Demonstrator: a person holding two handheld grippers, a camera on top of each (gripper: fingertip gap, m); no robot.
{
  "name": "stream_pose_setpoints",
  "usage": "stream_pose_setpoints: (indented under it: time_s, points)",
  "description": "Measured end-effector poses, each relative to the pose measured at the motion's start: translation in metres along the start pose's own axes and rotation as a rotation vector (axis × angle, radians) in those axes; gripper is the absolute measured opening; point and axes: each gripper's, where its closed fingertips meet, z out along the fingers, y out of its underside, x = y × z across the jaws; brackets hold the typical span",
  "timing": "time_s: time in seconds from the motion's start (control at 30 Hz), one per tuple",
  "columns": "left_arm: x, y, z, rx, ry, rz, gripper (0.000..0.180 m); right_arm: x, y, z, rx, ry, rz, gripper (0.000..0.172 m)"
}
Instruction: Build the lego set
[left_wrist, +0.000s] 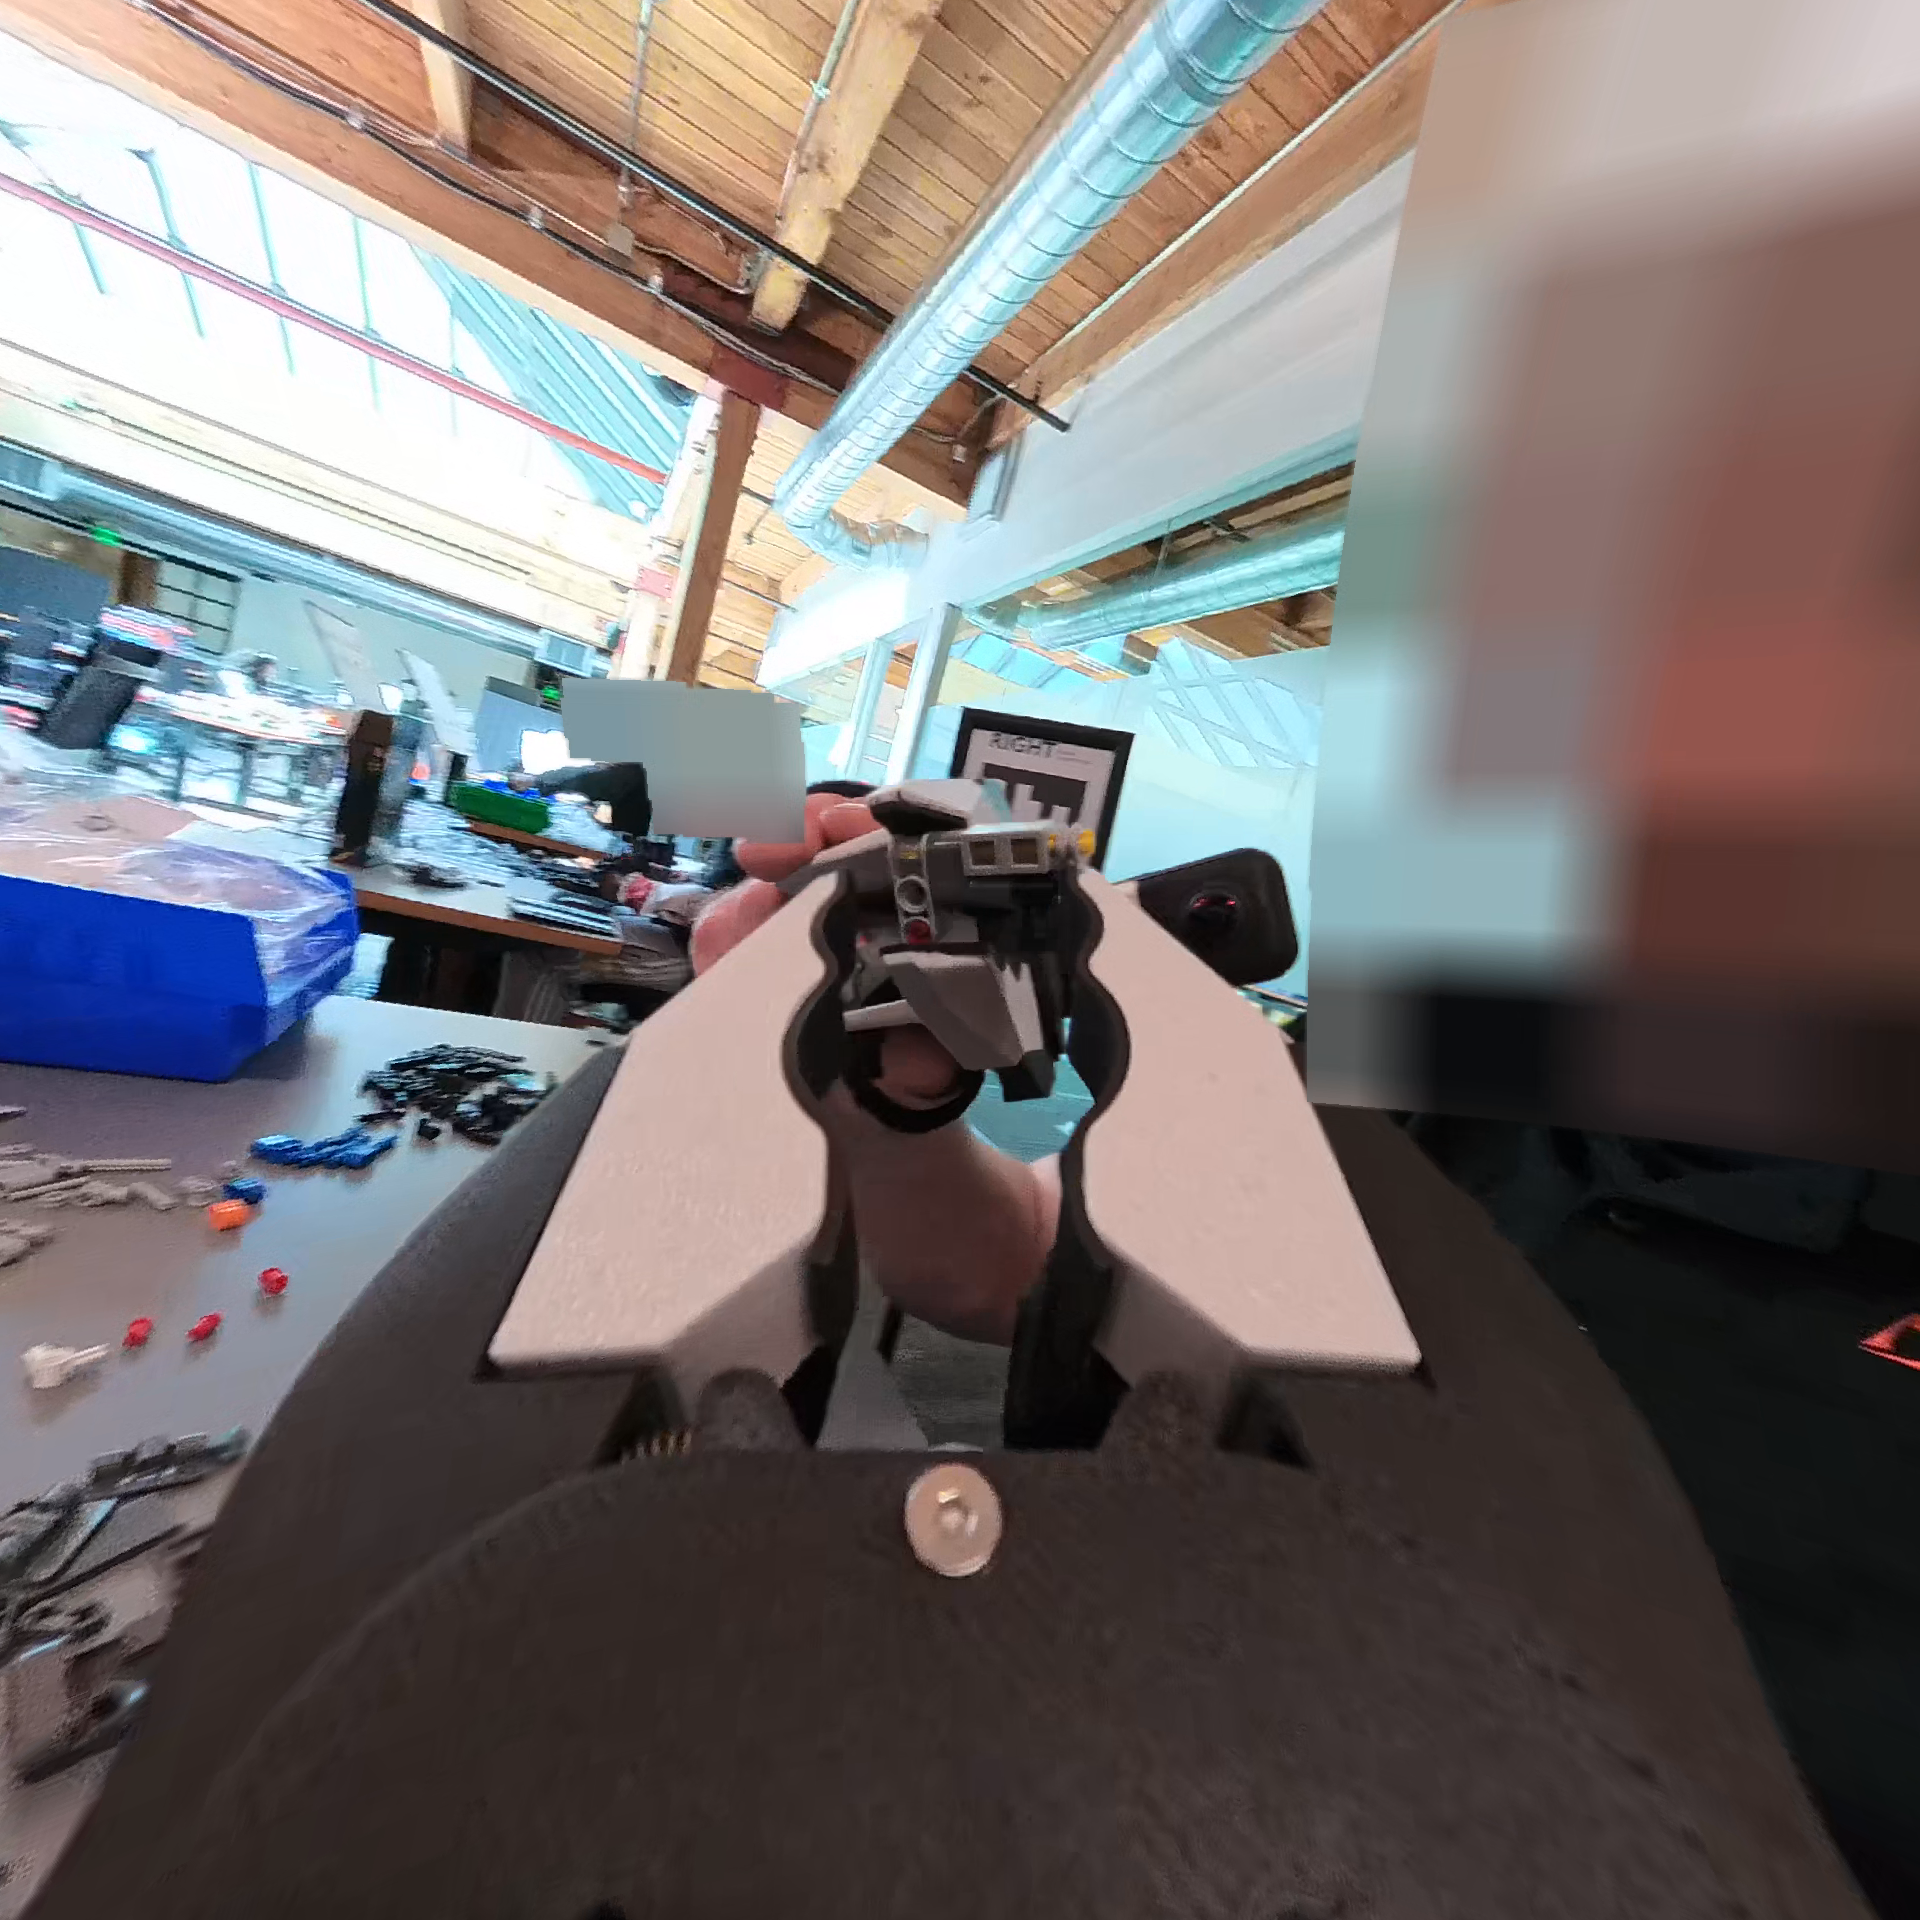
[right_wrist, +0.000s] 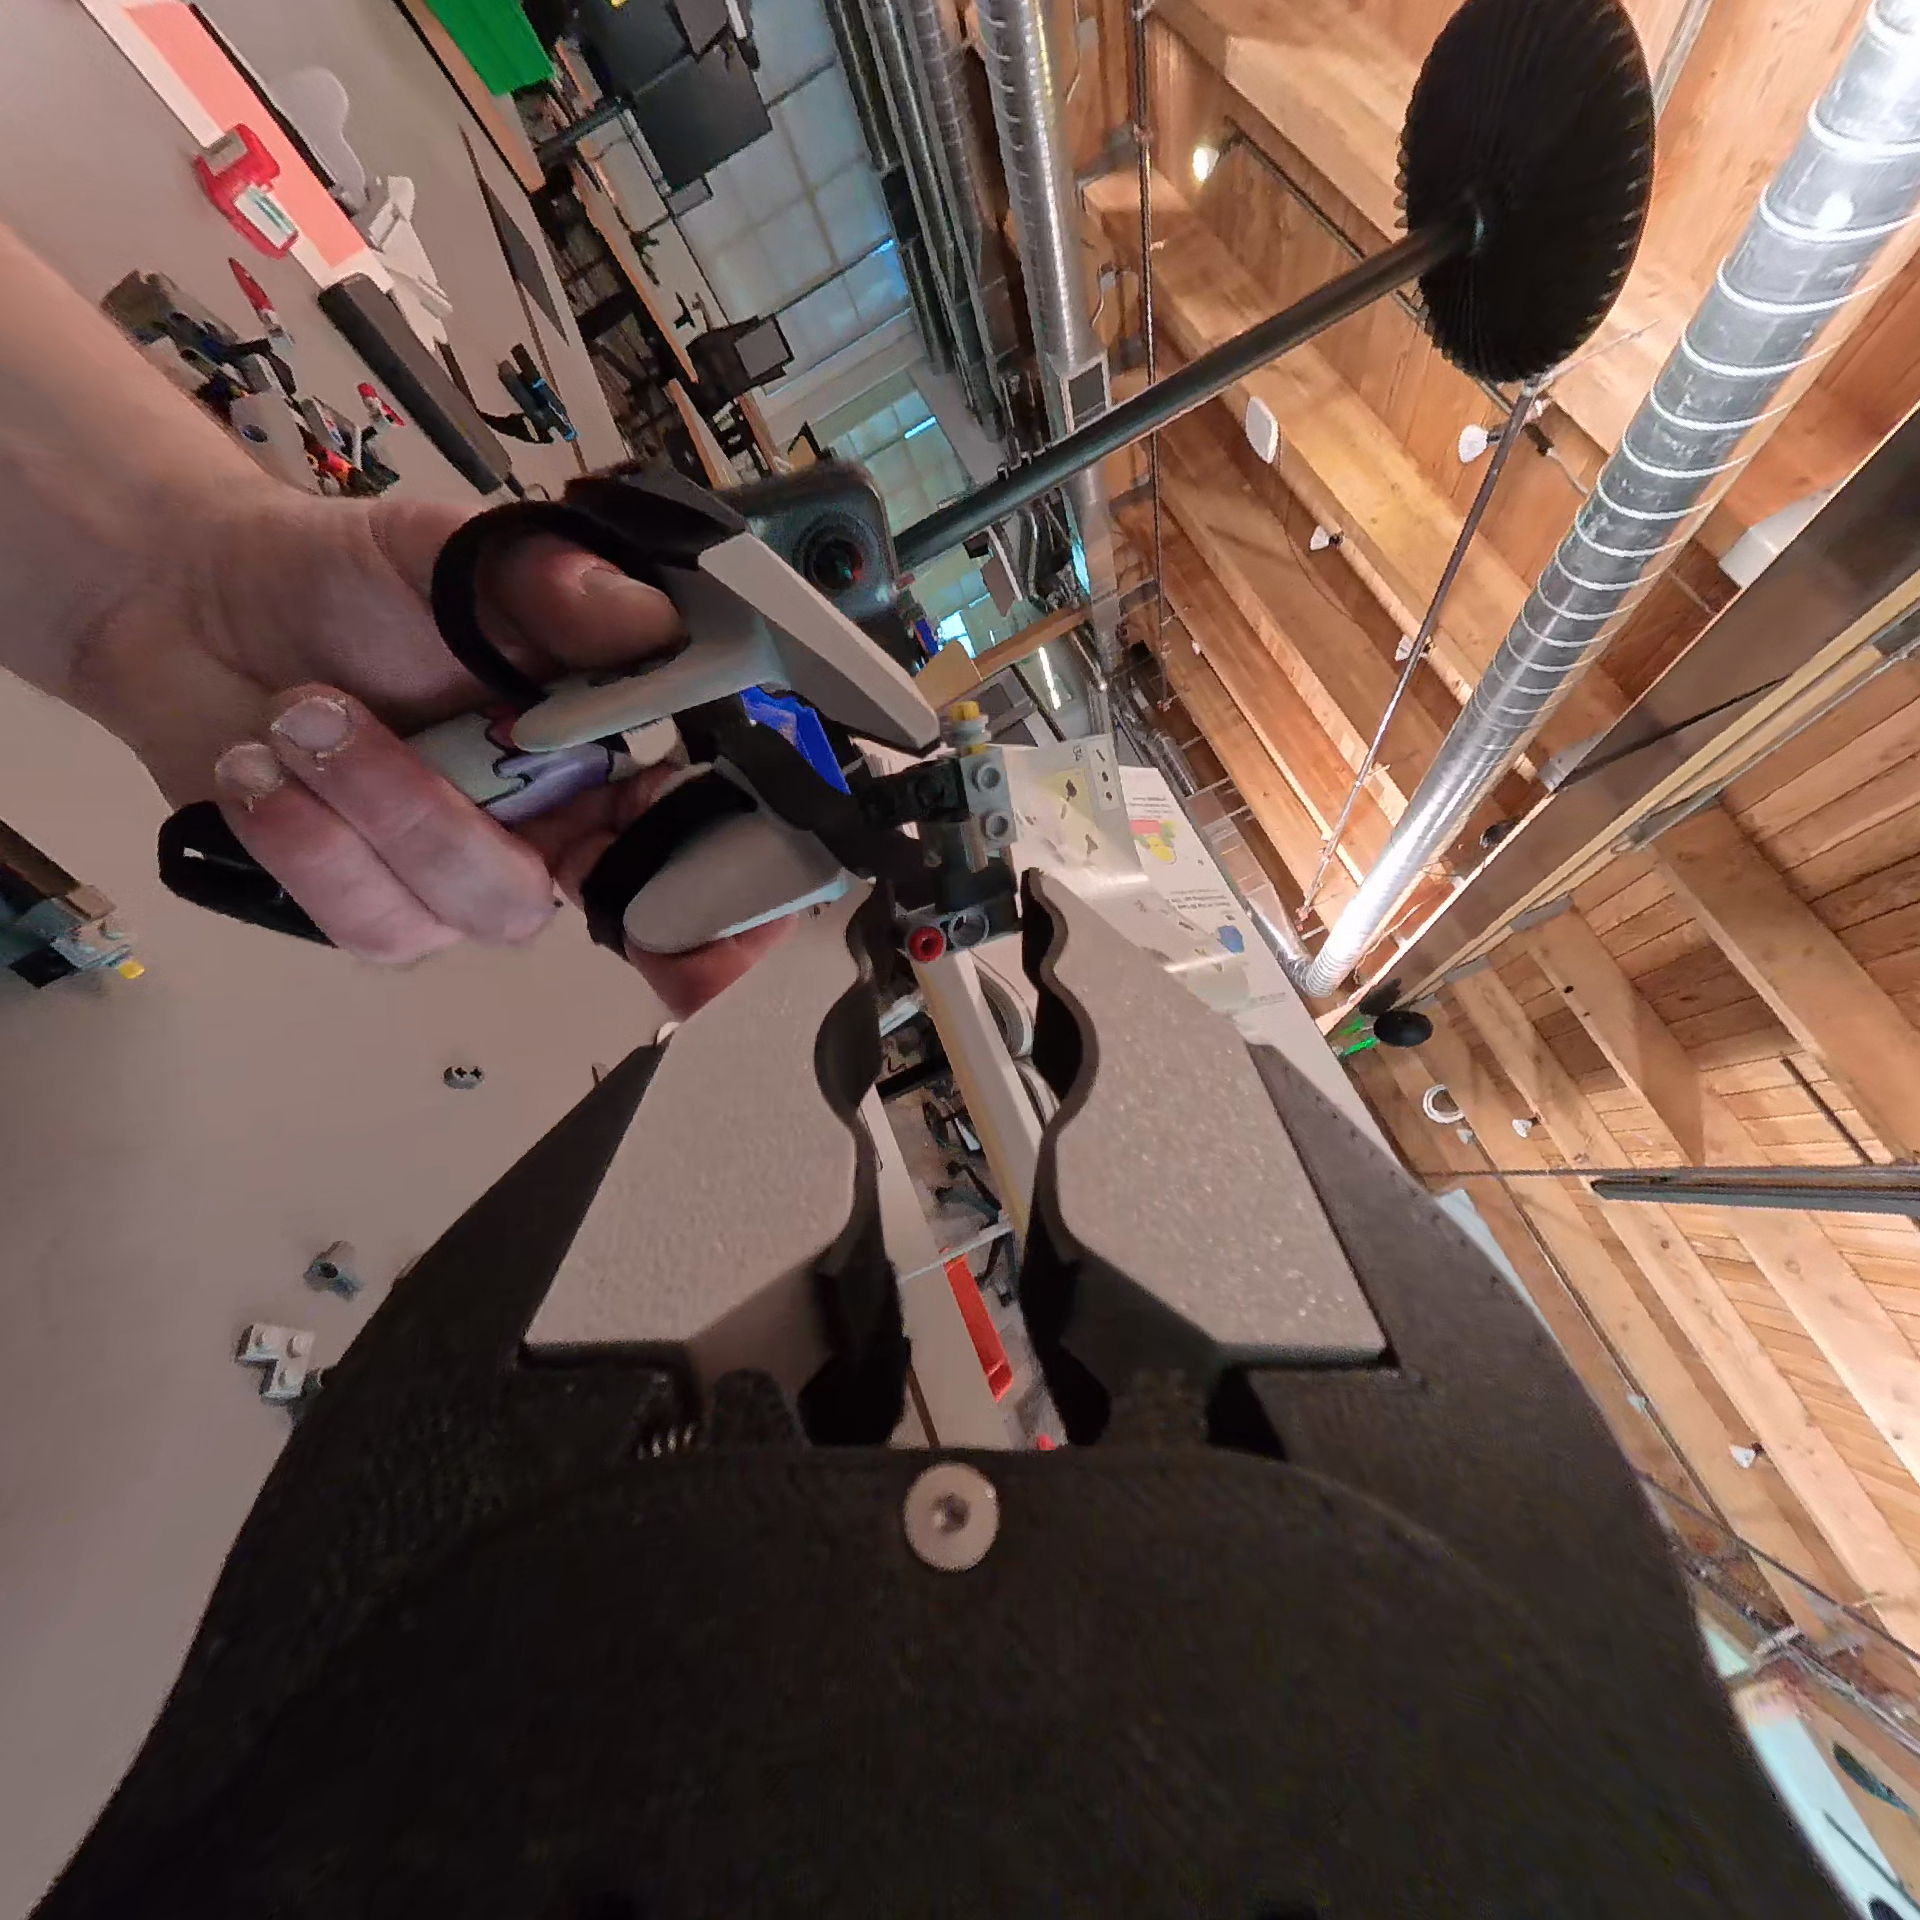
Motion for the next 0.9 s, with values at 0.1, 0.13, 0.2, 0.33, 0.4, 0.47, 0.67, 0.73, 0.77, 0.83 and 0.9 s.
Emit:
stream_pose_setpoints:
  time_s: [0.1,0.13,0.2,0.33,0.4,0.47,0.67,0.73,0.77,0.83,0.9]
  points:
    - [-0.012,-0.005,-0.010,-0.013,-0.123,0.076,0.037,0.002,0.009,0.002,-0.053,-0.002,0.012,0.021]
    - [-0.018,-0.007,-0.013,-0.018,-0.188,0.104,0.033,0.002,0.012,0.003,-0.069,-0.002,0.016,0.021]
    - [-0.029,-0.004,-0.017,-0.061,-0.271,0.110,0.037,0.007,0.022,0.007,-0.122,0.039,-0.003,0.021]
    - [-0.033,0.003,-0.018,-0.100,-0.348,0.153,0.036,0.017,0.045,0.013,-0.251,0.128,-0.099,0.021]
    - [-0.036,0.004,-0.016,-0.118,-0.397,0.221,0.033,0.017,0.054,0.015,-0.288,0.144,-0.115,0.021]
    - [-0.039,0.006,-0.015,-0.149,-0.430,0.255,0.033,0.014,0.058,0.018,-0.305,0.149,-0.154,0.021]
    - [-0.056,0.002,-0.021,-0.138,-0.523,0.277,0.012,0.009,0.058,0.022,-0.305,0.160,-0.184,0.021]
    - [-0.055,0.002,-0.021,-0.142,-0.514,0.269,0.003,0.008,0.058,0.023,-0.306,0.167,-0.201,0.021]
    - [-0.055,0.002,-0.021,-0.144,-0.514,0.272,0.003,0.008,0.058,0.023,-0.305,0.173,-0.210,0.021]
    - [-0.056,0.002,-0.022,-0.144,-0.515,0.278,0.003,0.008,0.058,0.023,-0.302,0.177,-0.222,0.021]
    - [-0.055,0.001,-0.022,-0.141,-0.513,0.286,0.002,0.008,0.057,0.023,-0.290,0.173,-0.212,0.021]
